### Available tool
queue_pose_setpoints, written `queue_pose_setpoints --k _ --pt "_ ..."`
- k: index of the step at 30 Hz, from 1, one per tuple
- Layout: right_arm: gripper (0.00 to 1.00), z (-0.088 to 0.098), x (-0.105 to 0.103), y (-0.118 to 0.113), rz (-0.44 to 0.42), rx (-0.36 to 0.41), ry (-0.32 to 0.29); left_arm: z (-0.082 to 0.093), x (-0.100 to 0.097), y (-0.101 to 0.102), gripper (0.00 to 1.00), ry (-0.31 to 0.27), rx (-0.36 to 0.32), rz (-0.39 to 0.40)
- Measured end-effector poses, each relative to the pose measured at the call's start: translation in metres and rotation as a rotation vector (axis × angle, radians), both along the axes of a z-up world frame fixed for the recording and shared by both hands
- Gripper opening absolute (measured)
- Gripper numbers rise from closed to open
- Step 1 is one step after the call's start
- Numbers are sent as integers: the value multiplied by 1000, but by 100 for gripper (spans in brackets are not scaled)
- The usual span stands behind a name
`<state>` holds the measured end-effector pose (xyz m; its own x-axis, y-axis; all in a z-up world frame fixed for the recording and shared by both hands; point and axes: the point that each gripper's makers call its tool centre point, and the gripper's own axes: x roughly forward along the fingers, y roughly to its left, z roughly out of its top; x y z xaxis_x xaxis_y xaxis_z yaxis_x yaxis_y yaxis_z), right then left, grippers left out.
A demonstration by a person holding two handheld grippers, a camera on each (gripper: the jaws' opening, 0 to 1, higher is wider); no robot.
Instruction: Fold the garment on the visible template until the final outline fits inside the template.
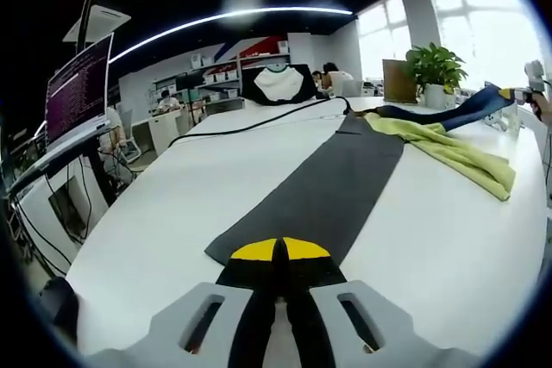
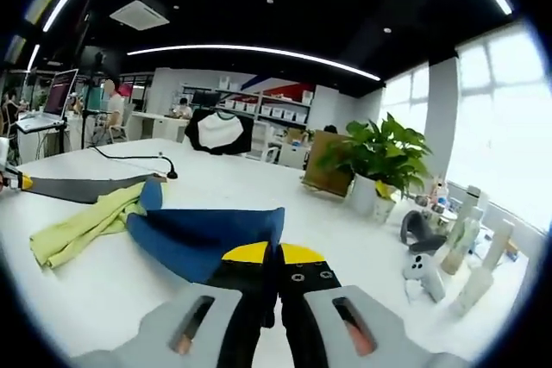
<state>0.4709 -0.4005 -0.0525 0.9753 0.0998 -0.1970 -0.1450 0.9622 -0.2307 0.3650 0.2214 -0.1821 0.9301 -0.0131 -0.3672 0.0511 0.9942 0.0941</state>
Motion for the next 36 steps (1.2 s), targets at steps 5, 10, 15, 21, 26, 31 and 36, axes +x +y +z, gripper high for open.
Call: queue_pose_setpoints --k 5,10,15,21,26,31,36 --pt "0 -9 10 -12 -28 1 26 0 2 0 0 -1 1 -1" --pt "0 -22 22 -24 -38 -38 30 0 2 0 0 -1 3 -1" --pt "0 -36 26 -32 -62 -113 58 0 2 -1 0 1 12 0" --pt "0 -51 29 -45 -101 -130 100 1 0 -2 0 -3 4 -1" --pt "0 -61 32 -52 -120 -160 130 2 -1 -2 0 0 8 -1" --pt "0 -70 36 -54 -121 -191 156 3 -1 -3 0 -2 5 -2" --pt "0 -76 39 -59 -129 -247 173 3 -2 -3 0 -4 1 -5"
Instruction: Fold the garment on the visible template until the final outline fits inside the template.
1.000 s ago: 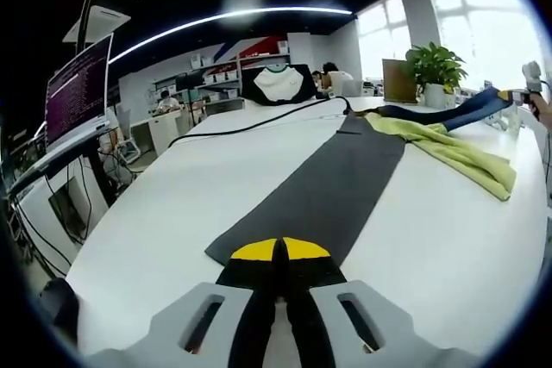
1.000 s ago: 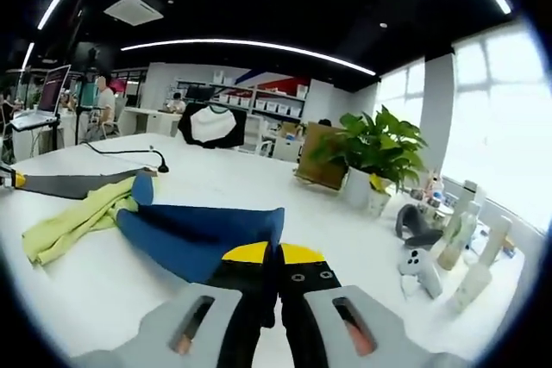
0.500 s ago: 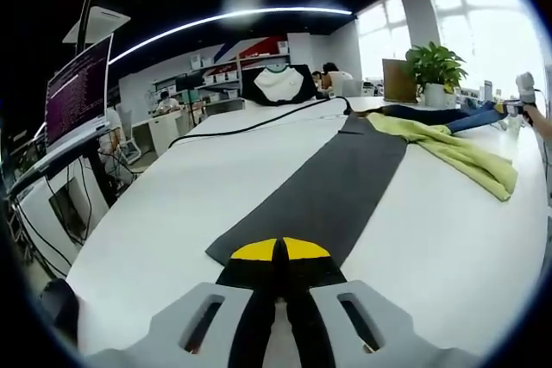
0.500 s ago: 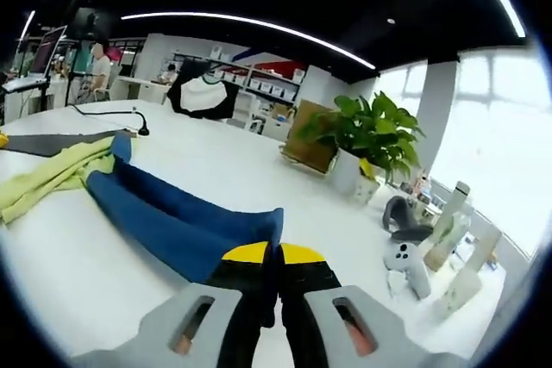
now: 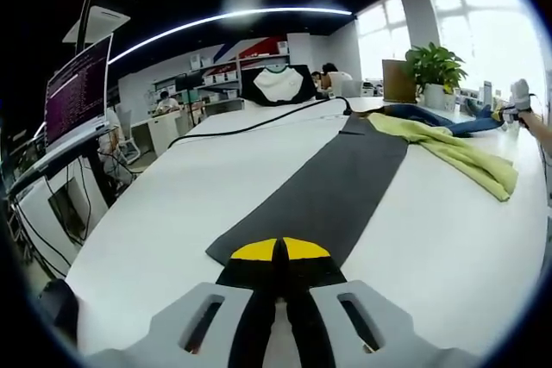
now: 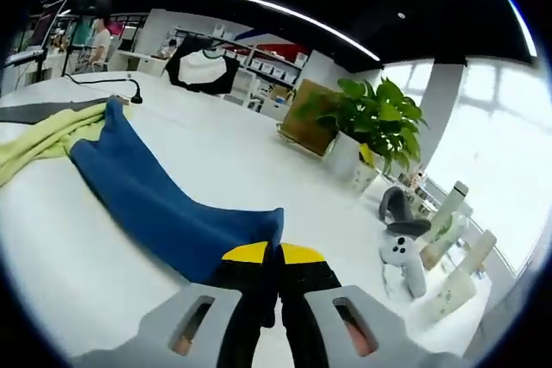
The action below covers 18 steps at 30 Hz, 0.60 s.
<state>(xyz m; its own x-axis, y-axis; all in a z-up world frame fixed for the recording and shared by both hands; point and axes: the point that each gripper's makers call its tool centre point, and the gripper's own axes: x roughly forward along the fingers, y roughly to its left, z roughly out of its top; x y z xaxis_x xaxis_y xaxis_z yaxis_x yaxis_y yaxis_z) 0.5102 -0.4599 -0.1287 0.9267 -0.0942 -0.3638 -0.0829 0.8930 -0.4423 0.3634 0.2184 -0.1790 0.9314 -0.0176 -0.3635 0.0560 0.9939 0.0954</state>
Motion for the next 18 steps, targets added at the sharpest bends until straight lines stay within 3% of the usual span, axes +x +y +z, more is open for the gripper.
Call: queue_pose_setpoints --k 12,18 --pt "0 -12 3 -12 -19 -42 27 0 2 0 0 -15 -6 4" --pt "1 -16 4 -19 -29 2 37 0 6 2 0 -5 7 -2"
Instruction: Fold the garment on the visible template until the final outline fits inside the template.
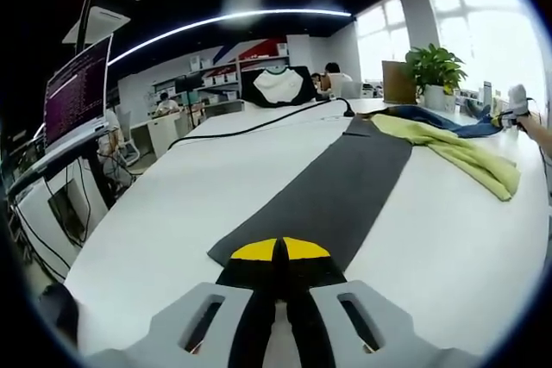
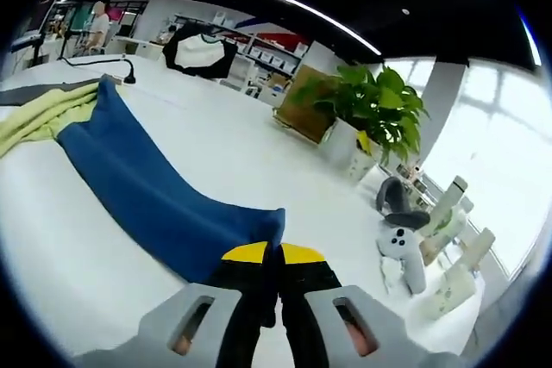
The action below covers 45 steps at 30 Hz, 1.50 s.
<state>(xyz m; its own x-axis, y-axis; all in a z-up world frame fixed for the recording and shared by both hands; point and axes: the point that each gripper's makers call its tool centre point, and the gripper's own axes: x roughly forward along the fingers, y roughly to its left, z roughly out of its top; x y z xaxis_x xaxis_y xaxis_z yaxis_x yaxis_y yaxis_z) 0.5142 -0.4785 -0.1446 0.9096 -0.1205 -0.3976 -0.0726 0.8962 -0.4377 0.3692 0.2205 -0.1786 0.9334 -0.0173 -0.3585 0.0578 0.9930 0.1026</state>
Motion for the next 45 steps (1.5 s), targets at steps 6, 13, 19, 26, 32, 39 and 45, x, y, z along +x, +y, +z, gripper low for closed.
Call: queue_pose_setpoints --k 6,13,19,26,32,39,45 --pt "1 -5 1 -14 -30 11 12 0 1 1 0 7 4 -6" --pt "1 -8 4 -23 -39 -14 14 -2 0 2 0 13 12 -6" --pt "1 -9 5 -25 -27 -45 21 -3 1 5 0 15 12 -6" --pt "2 -12 2 -30 -36 -24 18 -3 1 6 0 12 11 -11" --pt "3 -11 -3 -37 -50 12 15 -4 0 6 0 14 11 -12" --pt "3 -21 -7 -44 -59 -6 34 -4 0 6 0 13 13 -8" --pt "0 -21 -12 -55 -100 -52 44 -4 1 6 0 25 17 -16"
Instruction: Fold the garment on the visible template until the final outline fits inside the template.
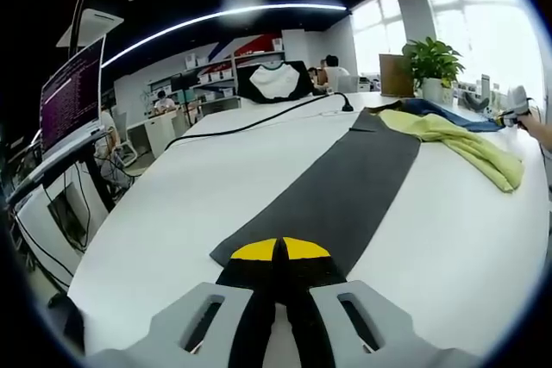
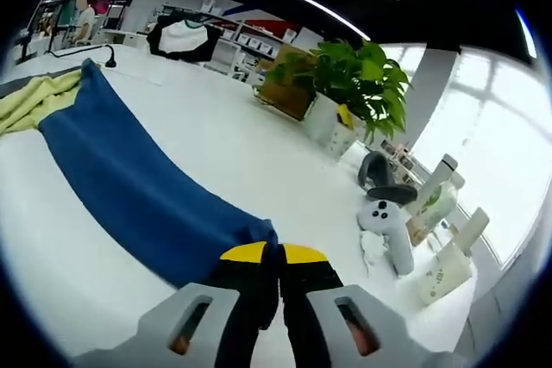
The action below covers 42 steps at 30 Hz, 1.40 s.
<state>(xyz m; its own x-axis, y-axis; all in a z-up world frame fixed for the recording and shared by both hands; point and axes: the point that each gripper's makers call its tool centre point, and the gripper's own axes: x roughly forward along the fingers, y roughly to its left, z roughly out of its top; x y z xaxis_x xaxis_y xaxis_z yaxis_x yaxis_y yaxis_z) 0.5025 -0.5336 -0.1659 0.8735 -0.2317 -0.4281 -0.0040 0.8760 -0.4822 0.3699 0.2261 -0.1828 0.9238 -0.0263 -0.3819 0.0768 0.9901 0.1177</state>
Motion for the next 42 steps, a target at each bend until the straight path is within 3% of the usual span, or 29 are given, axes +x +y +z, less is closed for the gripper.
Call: queue_pose_setpoints --k 6,14,16,19,20,21,23,24,25,26,27,29,33,36,40,42 --pt "0 4 -3 0 23 29 -23 0 1 0 0 -2 2 5" --pt "1 25 2 -1 36 33 -67 0 2 1 0 22 18 -1" --pt "3 26 4 2 58 45 -66 0 4 1 1 36 35 -14" --pt "12 18 6 10 85 138 -35 0 4 1 1 34 45 -27" --pt "15 15 6 6 76 129 -27 0 4 1 1 40 48 -34" --pt "18 13 7 4 70 123 -20 0 4 0 1 46 56 -41" --pt "22 6 7 1 73 119 -2 0 4 2 3 64 139 -74" --pt "23 4 8 2 77 145 -4 3 5 8 6 63 178 -56" --pt "23 3 9 6 92 180 -15 3 6 8 10 57 175 -52" --pt "23 4 12 17 142 239 -39 3 8 8 13 52 162 -56" --pt "24 4 13 21 157 278 -44 4 10 7 18 41 104 -61" --pt "26 -4 11 23 145 356 -11 4 13 11 23 38 90 -65" --pt "27 -6 13 16 130 350 -17 1 17 11 23 43 11 -90" --pt "25 -9 13 19 136 398 -15 0 19 14 23 37 7 -91" --pt "26 -20 10 22 140 366 23 -1 18 13 21 42 -33 -89" --pt "24 -17 9 24 150 388 5 -2 18 4 15 29 -162 -93"
